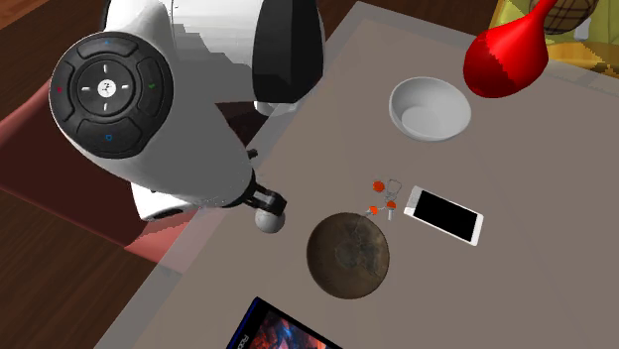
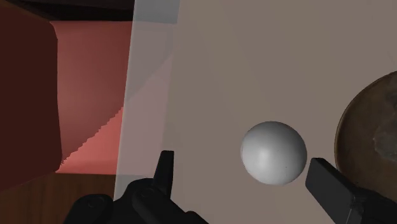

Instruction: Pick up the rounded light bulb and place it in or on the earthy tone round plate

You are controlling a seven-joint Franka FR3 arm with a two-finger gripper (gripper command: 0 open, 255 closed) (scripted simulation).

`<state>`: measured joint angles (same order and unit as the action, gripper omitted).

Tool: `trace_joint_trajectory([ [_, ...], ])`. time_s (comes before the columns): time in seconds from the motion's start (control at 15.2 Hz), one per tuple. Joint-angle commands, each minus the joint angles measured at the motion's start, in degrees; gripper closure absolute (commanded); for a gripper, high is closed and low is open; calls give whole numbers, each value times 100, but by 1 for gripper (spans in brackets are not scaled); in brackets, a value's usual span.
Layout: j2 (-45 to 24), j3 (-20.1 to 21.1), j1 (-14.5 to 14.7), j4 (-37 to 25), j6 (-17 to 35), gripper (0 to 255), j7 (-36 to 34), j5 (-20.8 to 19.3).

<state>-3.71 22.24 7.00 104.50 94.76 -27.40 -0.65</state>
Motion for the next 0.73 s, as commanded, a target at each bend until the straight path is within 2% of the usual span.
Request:
trace_joint_trajectory([
  [0.0, -509, 85, 120, -398, 3, 0, -168, -148],
  [0.2, -1053, 146, 294, -885, -61, 0, -341, -310],
  [0.66, -987, 132, 263, -224, 538, 0, -333, -297],
])
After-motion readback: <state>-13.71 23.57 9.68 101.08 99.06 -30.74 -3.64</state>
